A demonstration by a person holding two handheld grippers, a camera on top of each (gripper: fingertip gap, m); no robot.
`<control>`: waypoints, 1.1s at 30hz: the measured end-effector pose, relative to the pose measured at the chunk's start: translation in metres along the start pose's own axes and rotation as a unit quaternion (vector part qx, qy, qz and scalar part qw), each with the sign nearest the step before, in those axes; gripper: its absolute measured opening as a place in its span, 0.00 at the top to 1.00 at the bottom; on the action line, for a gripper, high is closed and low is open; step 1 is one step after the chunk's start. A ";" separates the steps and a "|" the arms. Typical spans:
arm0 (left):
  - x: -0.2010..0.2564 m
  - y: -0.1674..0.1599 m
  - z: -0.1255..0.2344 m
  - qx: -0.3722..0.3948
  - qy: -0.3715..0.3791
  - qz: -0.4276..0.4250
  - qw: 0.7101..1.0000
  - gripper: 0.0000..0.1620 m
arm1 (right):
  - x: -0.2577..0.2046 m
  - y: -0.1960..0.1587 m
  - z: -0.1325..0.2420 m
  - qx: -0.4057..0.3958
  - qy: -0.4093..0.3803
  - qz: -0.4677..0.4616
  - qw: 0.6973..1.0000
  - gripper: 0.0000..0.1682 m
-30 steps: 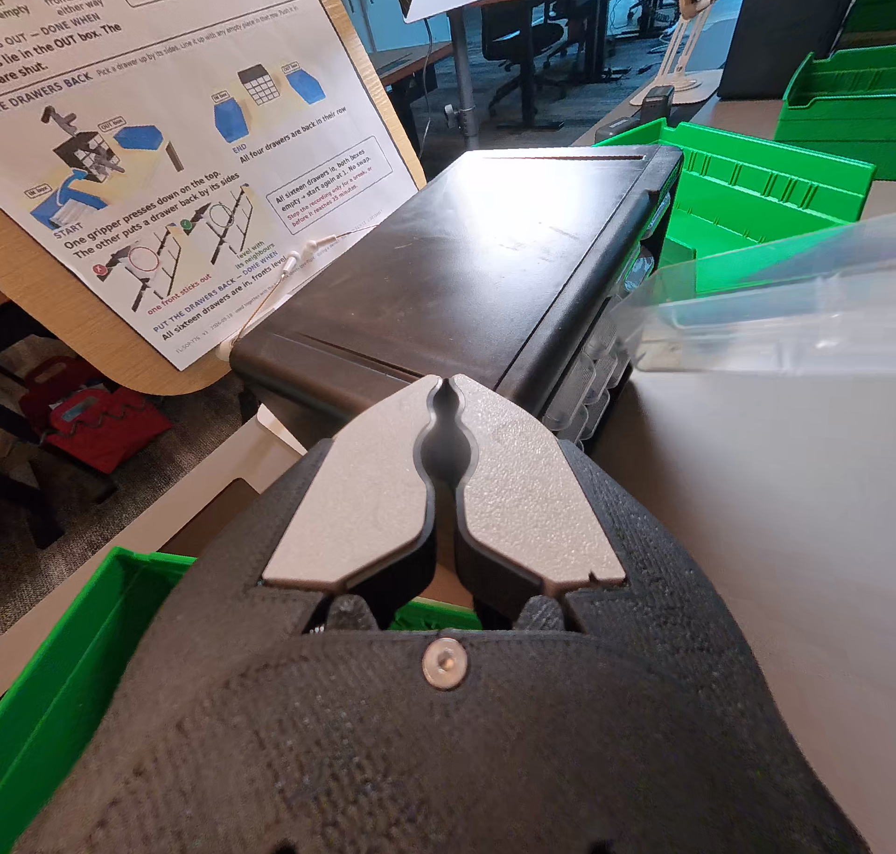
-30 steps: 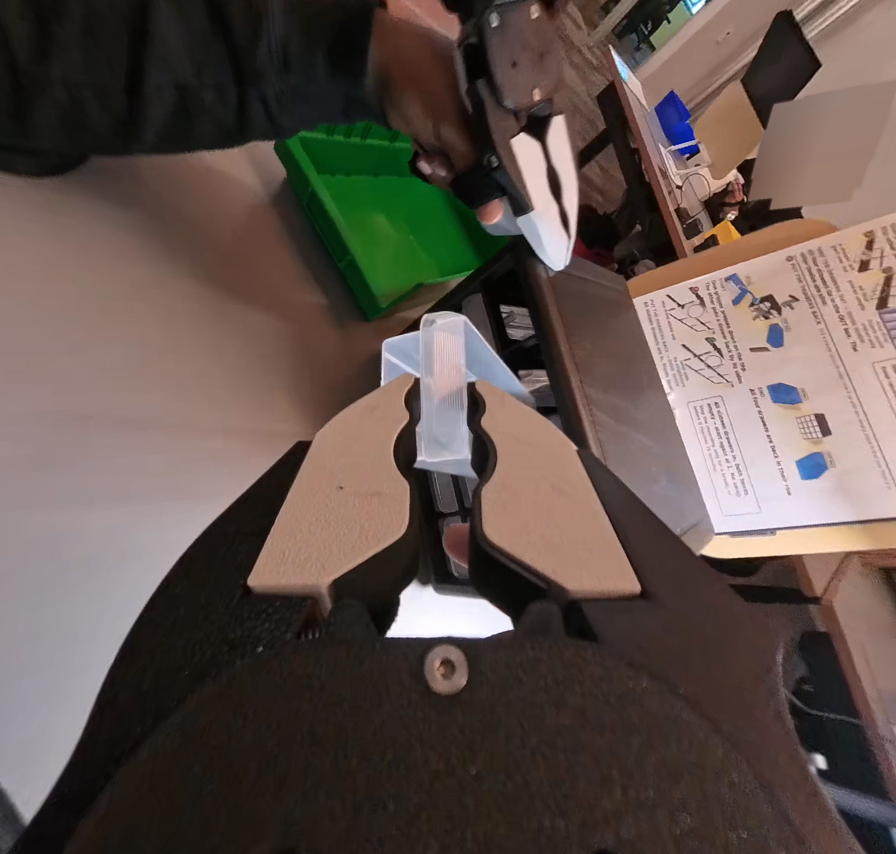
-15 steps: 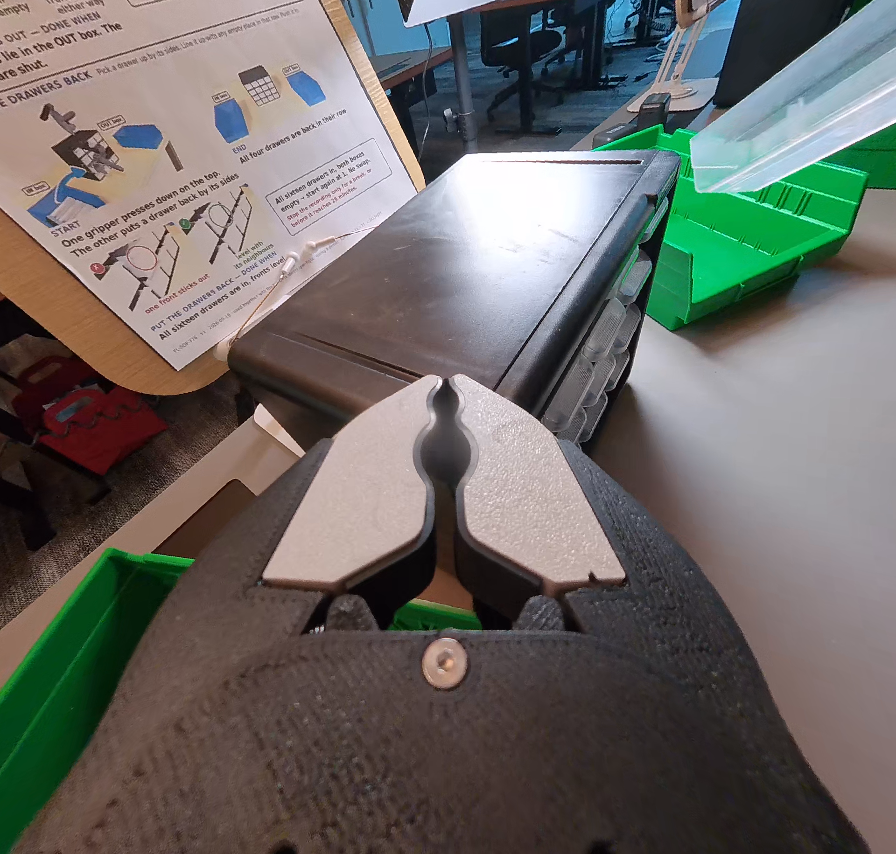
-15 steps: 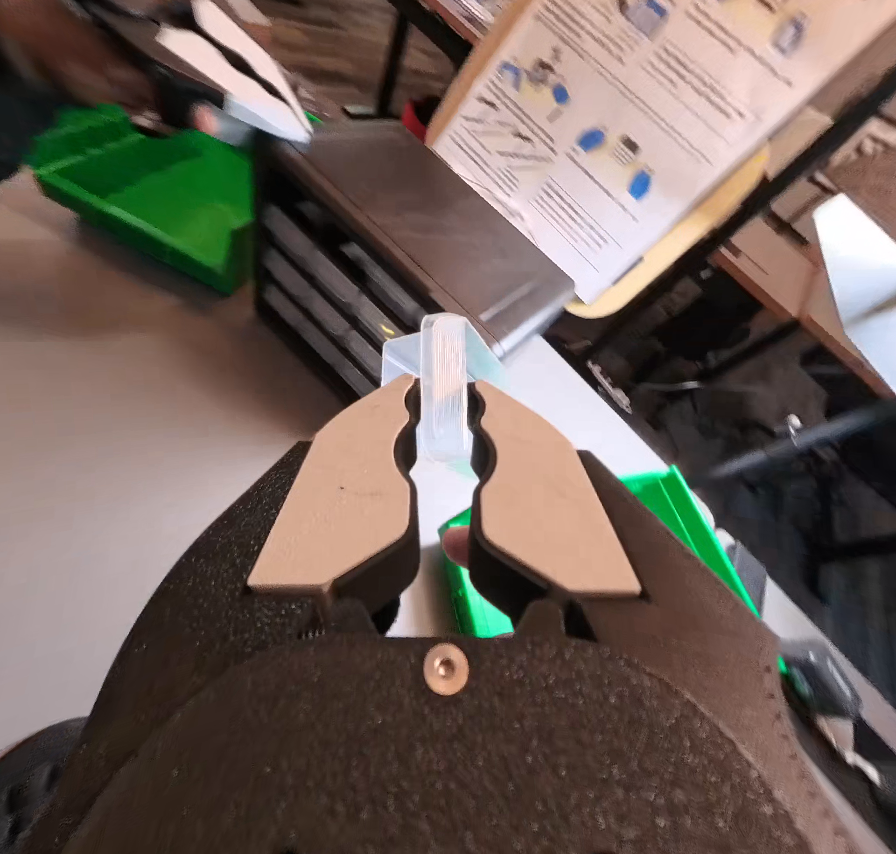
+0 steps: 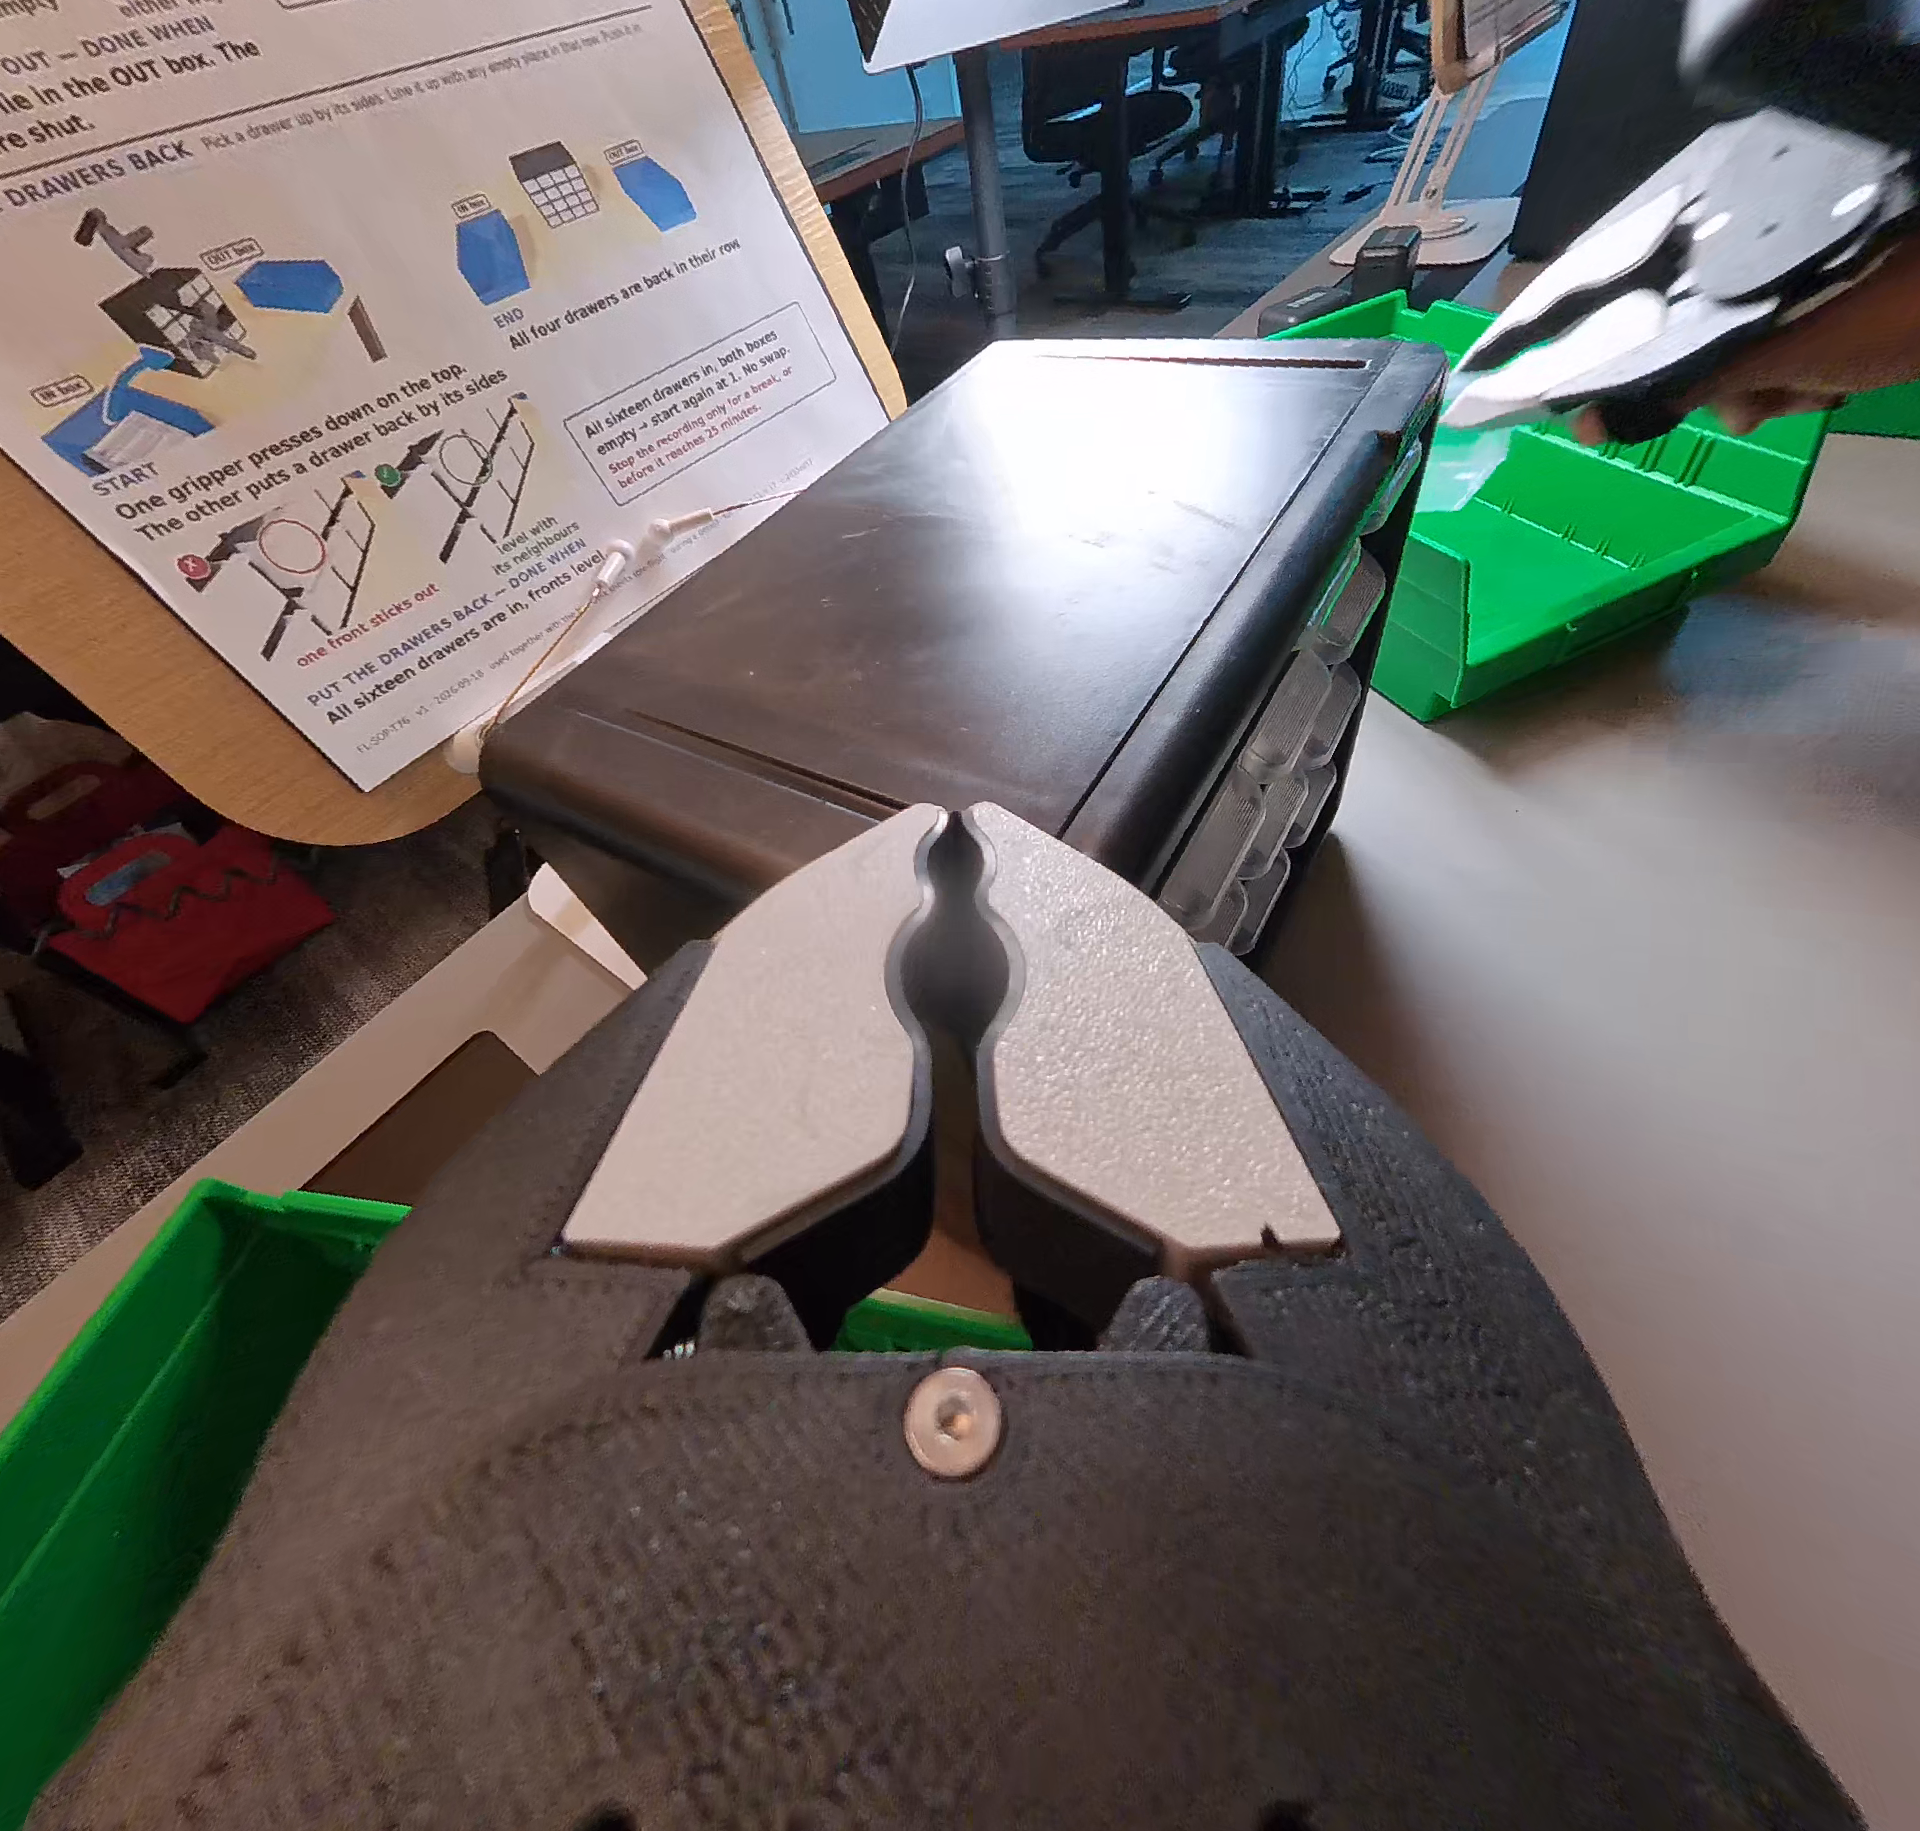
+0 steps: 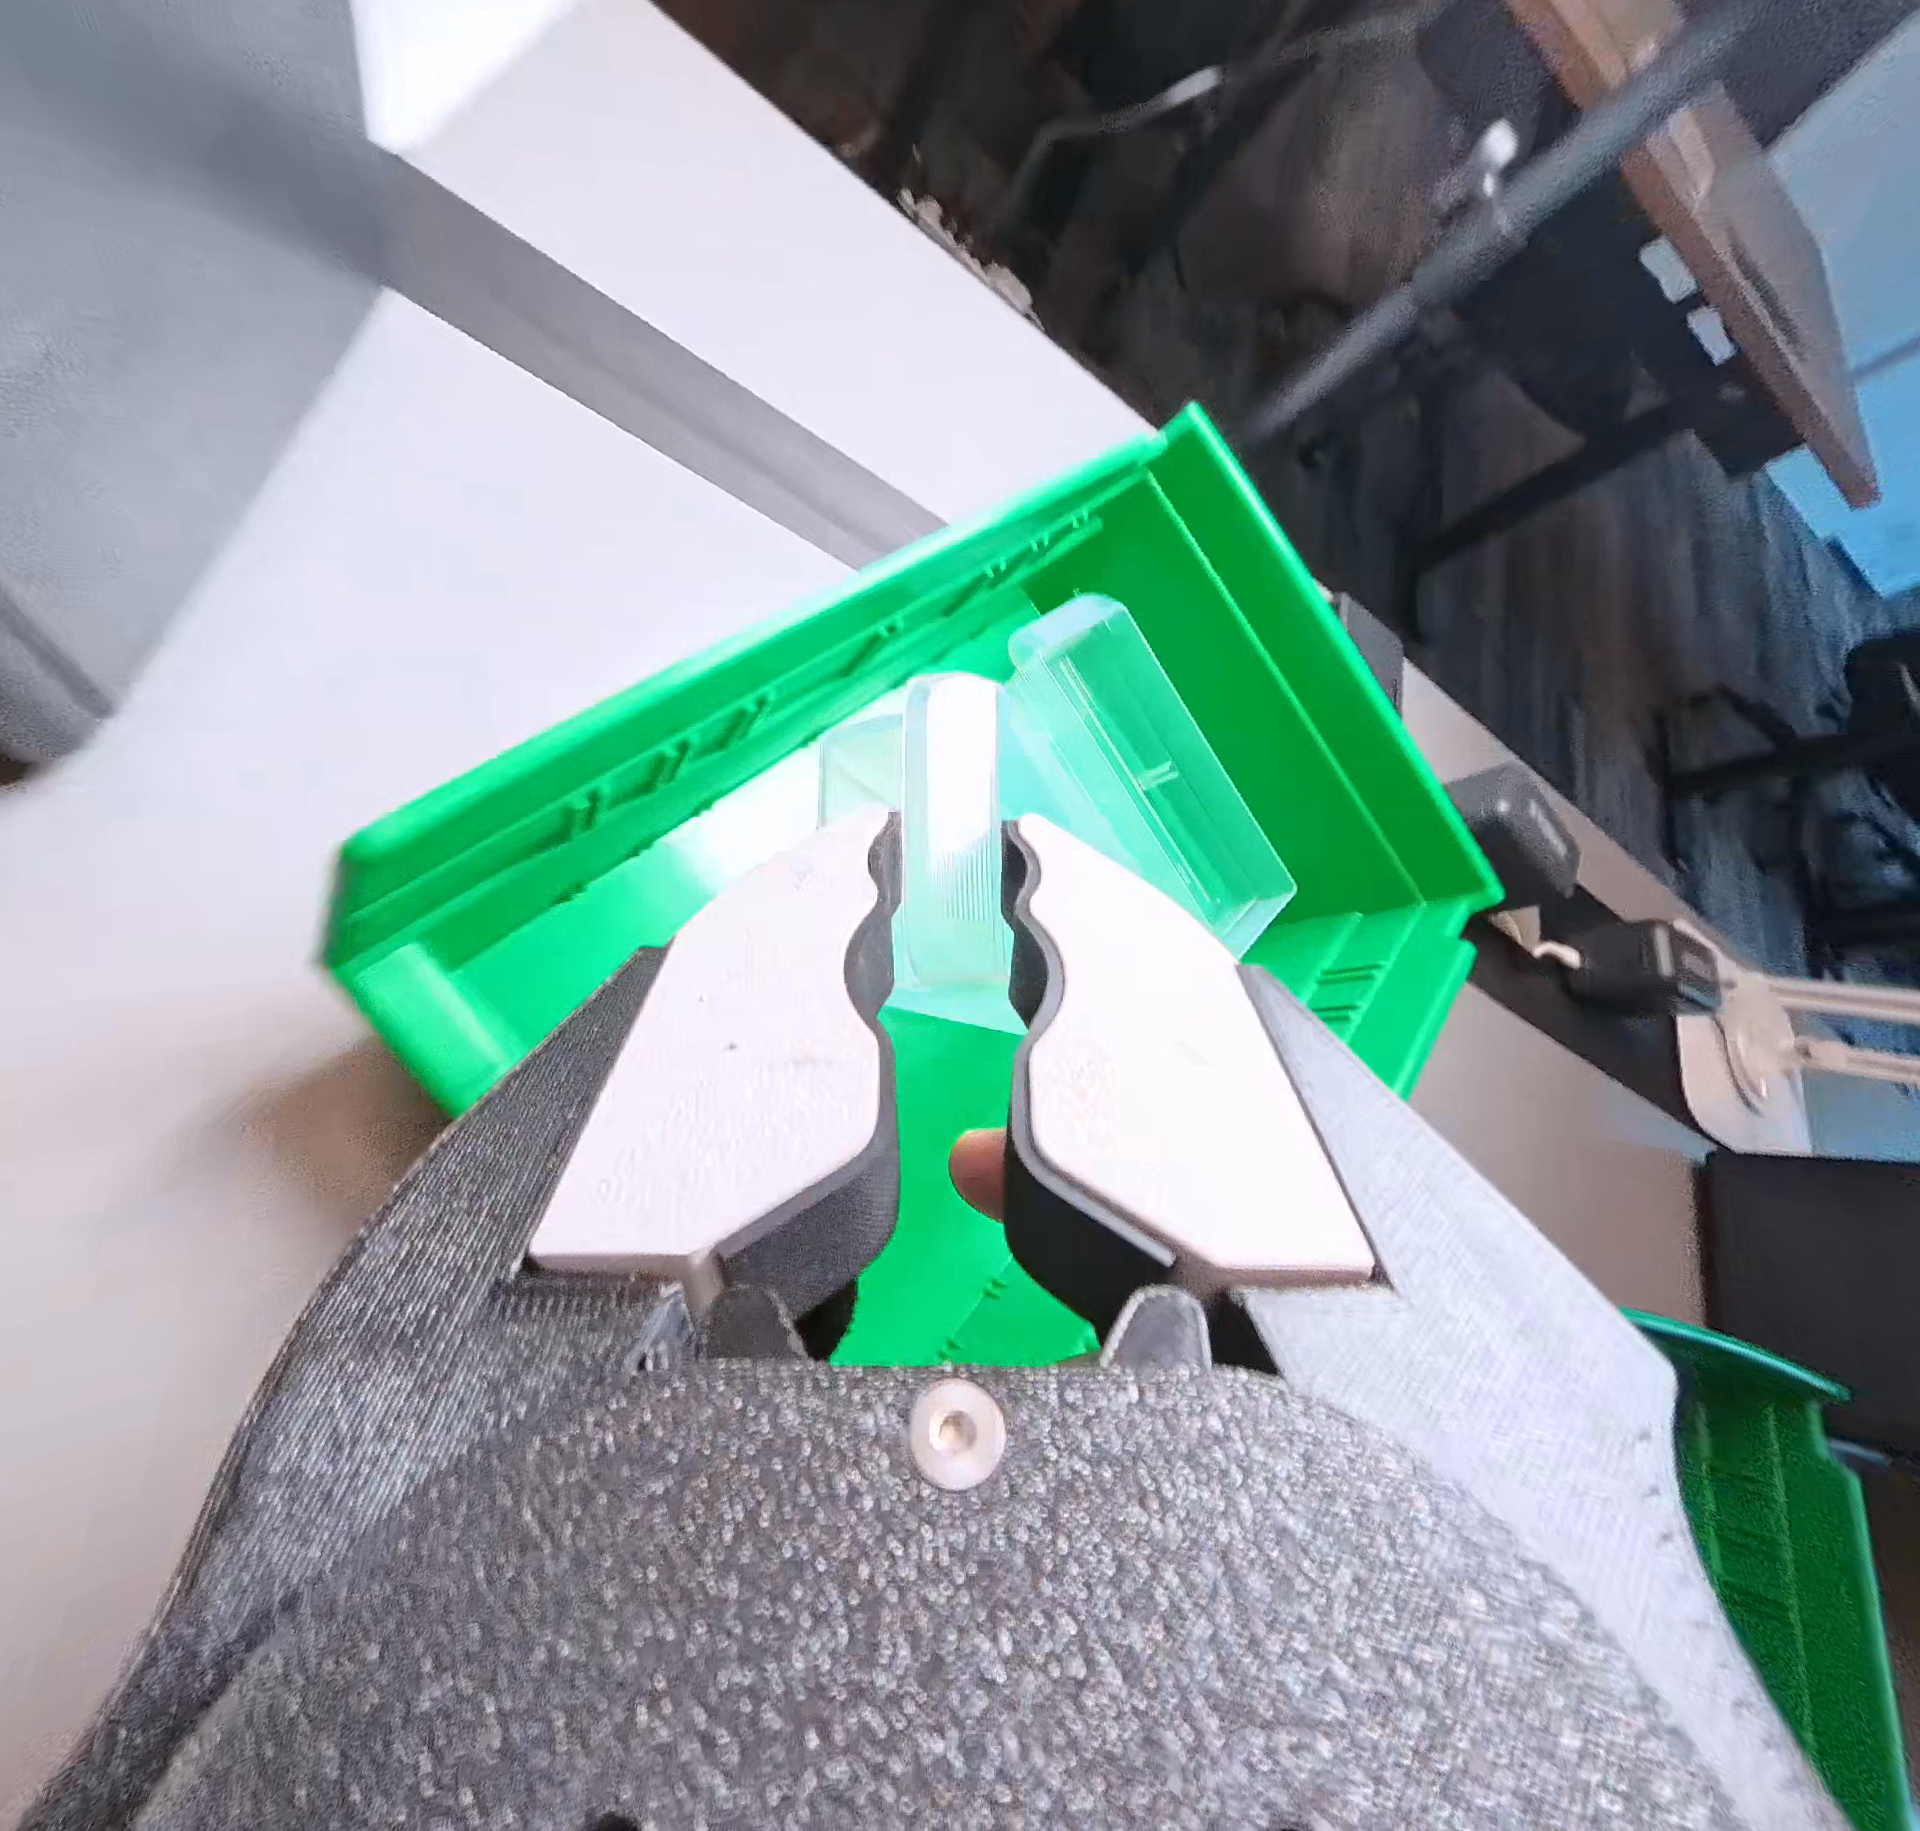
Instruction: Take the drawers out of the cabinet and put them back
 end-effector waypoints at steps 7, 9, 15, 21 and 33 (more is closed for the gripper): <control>0.000 0.000 0.000 0.001 -0.004 0.000 1.000 1.00 | -0.002 -0.011 -0.072 -0.035 -0.045 0.017 0.998 0.89; 0.000 0.000 0.000 0.001 -0.005 0.000 1.000 1.00 | -0.003 -0.010 -0.085 -0.043 -0.052 0.040 0.997 0.89; 0.000 0.000 0.000 0.000 -0.005 -0.002 1.000 1.00 | -0.005 -0.017 -0.115 -0.052 -0.046 0.114 0.991 0.86; 0.000 0.000 0.000 0.000 -0.004 -0.002 1.000 1.00 | -0.003 -0.016 -0.106 -0.006 0.031 0.103 0.994 0.80; 0.000 0.000 0.000 0.002 -0.007 0.002 1.000 1.00 | 0.009 -0.073 -0.095 -0.121 0.056 0.220 0.966 0.88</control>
Point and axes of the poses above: each gripper's, where its closed fingertips meet, z back along the fingers, y out of its top, x = y × z across the jaws, the point moved 4 cm from there along z, back along the fingers, and after that the axes turned 1 degree about -y, right-handed, at the moved point
